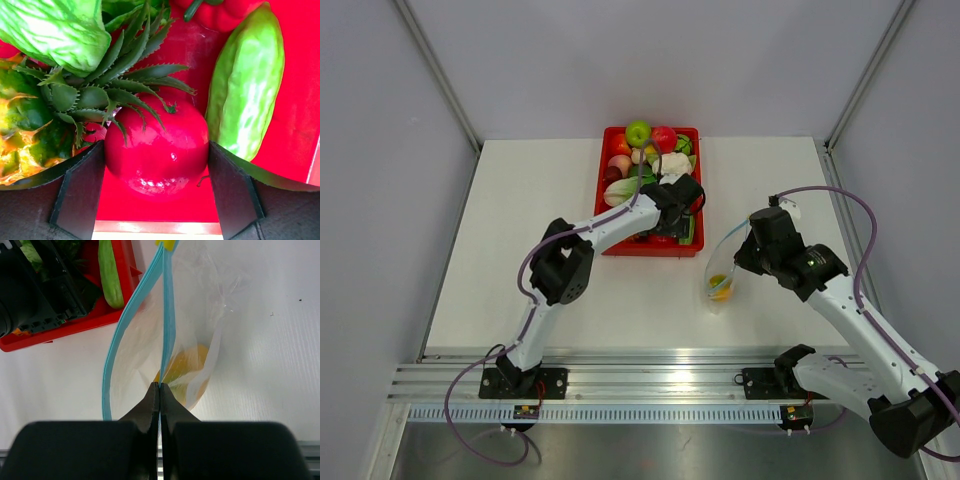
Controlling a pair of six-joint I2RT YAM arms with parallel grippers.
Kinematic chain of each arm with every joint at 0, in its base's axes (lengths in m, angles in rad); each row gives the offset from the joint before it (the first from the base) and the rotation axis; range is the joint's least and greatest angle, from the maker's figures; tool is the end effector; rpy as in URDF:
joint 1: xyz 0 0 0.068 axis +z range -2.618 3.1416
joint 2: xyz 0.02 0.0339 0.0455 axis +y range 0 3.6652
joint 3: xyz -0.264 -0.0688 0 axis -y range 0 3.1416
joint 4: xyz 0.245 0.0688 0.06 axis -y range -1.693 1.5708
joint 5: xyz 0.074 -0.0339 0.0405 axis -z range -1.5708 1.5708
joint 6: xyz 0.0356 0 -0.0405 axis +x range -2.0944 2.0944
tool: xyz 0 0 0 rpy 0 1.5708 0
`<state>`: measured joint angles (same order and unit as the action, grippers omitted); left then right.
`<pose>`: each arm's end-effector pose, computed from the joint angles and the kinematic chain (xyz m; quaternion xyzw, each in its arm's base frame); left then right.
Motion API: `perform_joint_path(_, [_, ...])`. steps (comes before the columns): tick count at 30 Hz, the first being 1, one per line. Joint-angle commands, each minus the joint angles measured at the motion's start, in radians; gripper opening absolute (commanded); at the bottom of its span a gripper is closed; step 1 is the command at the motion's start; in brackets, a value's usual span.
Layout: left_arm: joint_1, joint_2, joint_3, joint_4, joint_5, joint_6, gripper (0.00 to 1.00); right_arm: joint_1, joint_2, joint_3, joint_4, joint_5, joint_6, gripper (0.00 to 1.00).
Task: Place the food in the zip-top bag and seal the zipper
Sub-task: Pick up the fake fruit from the bin.
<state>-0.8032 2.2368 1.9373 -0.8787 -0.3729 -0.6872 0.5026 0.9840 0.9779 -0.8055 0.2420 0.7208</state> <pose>0.3398 -0.3334 0.2071 0.0198 0.9643 0.0037 0.2641 0.1740 0.0859 0.3131 0.1449 0.9117 0.1195 0.3655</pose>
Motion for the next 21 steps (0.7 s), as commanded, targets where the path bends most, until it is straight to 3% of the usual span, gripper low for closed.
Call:
perform_joint_path(1, [-0.001,-0.087,-0.026,0.059,-0.026,0.017,0.52,-0.007,0.002,0.031,0.031,-0.01,-0.014,0.0])
perform_joint_path(9, [-0.001,-0.302,-0.169,0.161,0.023,0.077,0.36,-0.009,0.044,0.021,0.078,-0.047,-0.006,0.0])
perform_joint_path(21, [-0.001,-0.367,-0.187,0.195,0.095,0.147,0.34,-0.007,0.189,0.07,0.195,-0.144,-0.018,0.0])
